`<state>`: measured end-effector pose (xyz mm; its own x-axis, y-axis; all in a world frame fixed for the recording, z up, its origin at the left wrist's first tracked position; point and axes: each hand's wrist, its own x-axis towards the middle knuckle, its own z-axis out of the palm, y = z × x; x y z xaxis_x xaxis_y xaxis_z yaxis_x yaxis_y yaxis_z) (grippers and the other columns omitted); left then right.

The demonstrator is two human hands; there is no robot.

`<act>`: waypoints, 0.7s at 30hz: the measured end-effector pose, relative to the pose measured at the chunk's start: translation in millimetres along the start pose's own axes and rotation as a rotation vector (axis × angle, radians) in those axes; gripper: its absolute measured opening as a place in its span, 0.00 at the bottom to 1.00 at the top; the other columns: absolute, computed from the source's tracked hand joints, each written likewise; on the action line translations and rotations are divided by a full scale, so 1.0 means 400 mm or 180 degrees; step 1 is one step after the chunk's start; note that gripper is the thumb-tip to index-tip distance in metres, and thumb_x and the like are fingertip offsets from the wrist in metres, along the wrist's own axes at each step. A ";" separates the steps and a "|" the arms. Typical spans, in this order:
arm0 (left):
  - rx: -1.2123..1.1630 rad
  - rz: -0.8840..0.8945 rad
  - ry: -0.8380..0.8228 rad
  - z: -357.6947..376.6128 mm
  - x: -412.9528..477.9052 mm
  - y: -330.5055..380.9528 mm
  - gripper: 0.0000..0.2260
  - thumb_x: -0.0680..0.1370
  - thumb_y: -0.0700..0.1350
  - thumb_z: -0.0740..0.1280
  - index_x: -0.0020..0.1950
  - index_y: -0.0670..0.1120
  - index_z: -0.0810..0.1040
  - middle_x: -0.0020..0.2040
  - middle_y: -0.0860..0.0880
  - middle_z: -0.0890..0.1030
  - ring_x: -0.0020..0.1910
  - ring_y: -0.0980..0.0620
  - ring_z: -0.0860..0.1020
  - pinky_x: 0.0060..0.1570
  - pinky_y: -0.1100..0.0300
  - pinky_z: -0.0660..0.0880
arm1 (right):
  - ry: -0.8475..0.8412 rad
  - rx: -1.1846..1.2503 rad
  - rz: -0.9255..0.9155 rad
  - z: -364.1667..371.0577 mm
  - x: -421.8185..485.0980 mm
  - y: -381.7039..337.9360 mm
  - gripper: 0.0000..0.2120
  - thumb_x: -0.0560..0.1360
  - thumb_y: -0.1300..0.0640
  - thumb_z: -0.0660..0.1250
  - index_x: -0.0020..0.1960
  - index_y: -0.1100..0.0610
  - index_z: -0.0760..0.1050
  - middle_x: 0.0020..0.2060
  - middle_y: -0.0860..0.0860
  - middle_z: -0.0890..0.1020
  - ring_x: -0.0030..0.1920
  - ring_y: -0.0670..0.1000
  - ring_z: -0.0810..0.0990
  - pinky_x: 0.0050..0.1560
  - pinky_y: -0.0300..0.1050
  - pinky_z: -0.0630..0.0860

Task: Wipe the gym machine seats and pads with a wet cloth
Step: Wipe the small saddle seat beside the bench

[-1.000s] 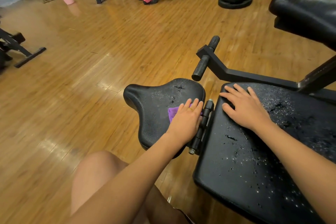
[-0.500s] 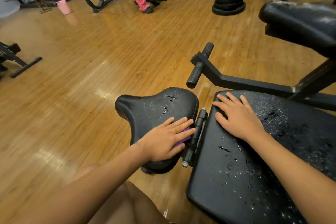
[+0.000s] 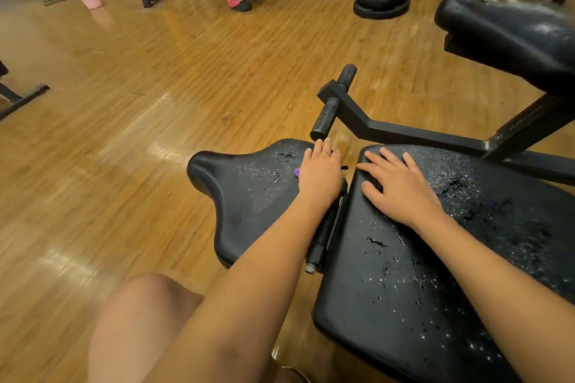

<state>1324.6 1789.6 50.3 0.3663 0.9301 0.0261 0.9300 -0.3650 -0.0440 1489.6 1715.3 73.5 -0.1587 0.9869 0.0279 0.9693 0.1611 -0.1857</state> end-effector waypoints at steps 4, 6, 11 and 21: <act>-0.0185 -0.0129 0.0219 0.007 -0.131 0.018 0.20 0.82 0.46 0.59 0.73 0.42 0.66 0.78 0.41 0.62 0.76 0.40 0.60 0.71 0.48 0.62 | 0.0001 -0.0028 0.0022 -0.003 -0.015 0.007 0.24 0.81 0.43 0.52 0.76 0.43 0.63 0.78 0.44 0.59 0.79 0.47 0.49 0.78 0.56 0.42; -0.0259 -0.0169 0.0296 0.009 -0.239 0.023 0.23 0.82 0.44 0.60 0.76 0.41 0.63 0.79 0.40 0.60 0.78 0.39 0.59 0.73 0.46 0.62 | 0.0014 -0.0015 0.0016 -0.004 -0.015 0.010 0.24 0.81 0.42 0.51 0.76 0.43 0.62 0.78 0.44 0.58 0.79 0.47 0.48 0.78 0.56 0.42; -0.0108 -0.0023 0.0431 0.027 -0.369 0.005 0.26 0.75 0.41 0.68 0.73 0.41 0.71 0.75 0.39 0.68 0.74 0.39 0.68 0.68 0.46 0.70 | 0.0055 -0.0026 -0.0021 0.007 -0.011 0.009 0.24 0.81 0.42 0.50 0.76 0.43 0.62 0.78 0.43 0.58 0.79 0.47 0.48 0.78 0.56 0.42; 0.0065 0.0255 -0.0279 -0.015 0.078 0.000 0.16 0.80 0.45 0.61 0.66 0.42 0.72 0.67 0.42 0.72 0.68 0.43 0.67 0.64 0.52 0.65 | 0.0065 0.0045 0.0009 0.005 0.003 0.013 0.23 0.80 0.43 0.53 0.75 0.42 0.64 0.78 0.43 0.59 0.79 0.47 0.50 0.78 0.56 0.42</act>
<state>1336.3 1818.4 57.0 0.4345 0.8983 -0.0656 0.8966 -0.4383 -0.0629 1494.1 1717.2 70.8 -0.1519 0.9873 0.0474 0.9670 0.1584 -0.1995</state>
